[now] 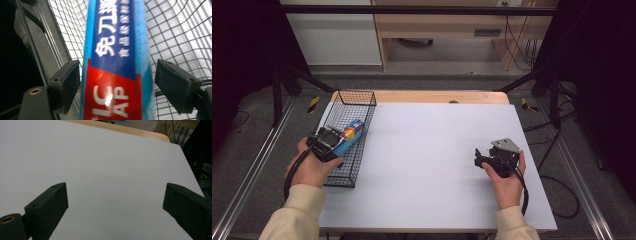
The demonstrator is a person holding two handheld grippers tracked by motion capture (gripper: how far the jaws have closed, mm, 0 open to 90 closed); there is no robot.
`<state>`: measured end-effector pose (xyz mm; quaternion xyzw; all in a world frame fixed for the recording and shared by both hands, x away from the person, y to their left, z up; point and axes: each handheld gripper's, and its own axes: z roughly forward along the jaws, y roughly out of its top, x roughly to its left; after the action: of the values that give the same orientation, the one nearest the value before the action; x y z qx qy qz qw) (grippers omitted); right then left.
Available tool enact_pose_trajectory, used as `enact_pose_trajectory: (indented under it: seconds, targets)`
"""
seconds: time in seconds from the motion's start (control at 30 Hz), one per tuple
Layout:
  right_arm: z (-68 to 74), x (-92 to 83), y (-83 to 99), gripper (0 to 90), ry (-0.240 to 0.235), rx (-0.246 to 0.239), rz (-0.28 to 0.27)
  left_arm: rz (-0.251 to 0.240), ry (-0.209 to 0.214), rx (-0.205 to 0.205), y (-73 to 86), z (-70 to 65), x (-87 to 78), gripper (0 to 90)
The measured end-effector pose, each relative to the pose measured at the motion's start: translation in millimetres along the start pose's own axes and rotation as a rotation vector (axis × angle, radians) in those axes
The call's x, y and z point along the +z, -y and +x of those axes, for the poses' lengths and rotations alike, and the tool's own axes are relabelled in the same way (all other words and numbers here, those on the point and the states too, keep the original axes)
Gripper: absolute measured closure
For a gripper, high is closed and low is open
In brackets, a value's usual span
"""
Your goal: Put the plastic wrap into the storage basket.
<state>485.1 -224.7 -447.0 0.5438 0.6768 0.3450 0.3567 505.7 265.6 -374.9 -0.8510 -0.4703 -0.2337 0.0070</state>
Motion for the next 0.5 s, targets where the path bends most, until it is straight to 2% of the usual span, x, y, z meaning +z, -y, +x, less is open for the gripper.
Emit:
enact_pose_trajectory:
  seconds: [0.23,0.4,0.47,0.5]
  targets:
    - [-0.9,-0.5,0.2,6.1,0.006,-0.005,-0.002,-0.060,-0.019,-0.024,3.0,0.8,-10.9,17.4]
    - [-3.4,-2.1,0.0,6.1,0.013,-0.003,-0.011,-0.168,-0.042,-0.039,4.0,0.2,-26.6,11.2]
    - [-4.7,-2.5,0.1,6.1,0.019,-0.001,-0.010,-0.228,-0.016,-0.049,3.4,-2.2,-33.4,9.4]
    - [-5.4,-2.6,0.4,6.0,0.020,-0.003,-0.009,-0.243,-0.005,-0.052,3.1,-2.9,-35.7,9.2]
